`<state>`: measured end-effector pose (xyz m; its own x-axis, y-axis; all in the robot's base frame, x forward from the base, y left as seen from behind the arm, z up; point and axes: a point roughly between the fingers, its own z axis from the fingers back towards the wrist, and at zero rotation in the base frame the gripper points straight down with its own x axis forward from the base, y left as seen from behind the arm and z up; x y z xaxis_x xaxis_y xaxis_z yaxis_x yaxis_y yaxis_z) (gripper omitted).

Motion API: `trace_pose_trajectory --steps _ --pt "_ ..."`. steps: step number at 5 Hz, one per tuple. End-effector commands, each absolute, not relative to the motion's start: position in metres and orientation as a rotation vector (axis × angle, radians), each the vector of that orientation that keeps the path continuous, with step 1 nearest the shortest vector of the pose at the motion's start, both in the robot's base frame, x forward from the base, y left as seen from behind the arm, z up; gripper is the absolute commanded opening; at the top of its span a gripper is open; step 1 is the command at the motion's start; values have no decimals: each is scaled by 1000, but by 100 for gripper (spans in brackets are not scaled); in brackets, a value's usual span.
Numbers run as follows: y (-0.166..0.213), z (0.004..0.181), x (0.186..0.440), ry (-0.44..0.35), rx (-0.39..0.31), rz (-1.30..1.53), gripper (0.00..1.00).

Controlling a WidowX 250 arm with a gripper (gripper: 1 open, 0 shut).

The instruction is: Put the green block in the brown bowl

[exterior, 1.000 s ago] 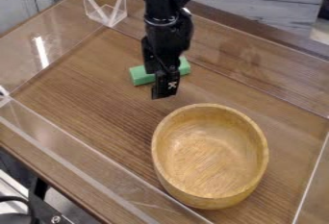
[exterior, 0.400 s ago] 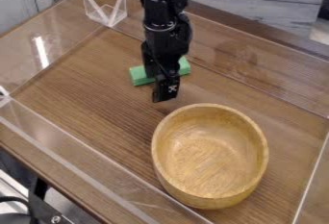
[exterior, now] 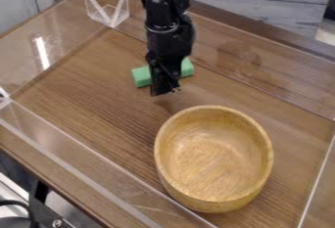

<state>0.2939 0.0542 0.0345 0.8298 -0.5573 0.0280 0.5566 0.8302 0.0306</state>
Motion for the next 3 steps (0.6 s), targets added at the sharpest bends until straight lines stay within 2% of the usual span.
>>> trace_pose_trajectory --steps 1,3 --pt "57 48 297 -63 22 -553 0" --pt "56 63 293 -51 -2 -468 0"
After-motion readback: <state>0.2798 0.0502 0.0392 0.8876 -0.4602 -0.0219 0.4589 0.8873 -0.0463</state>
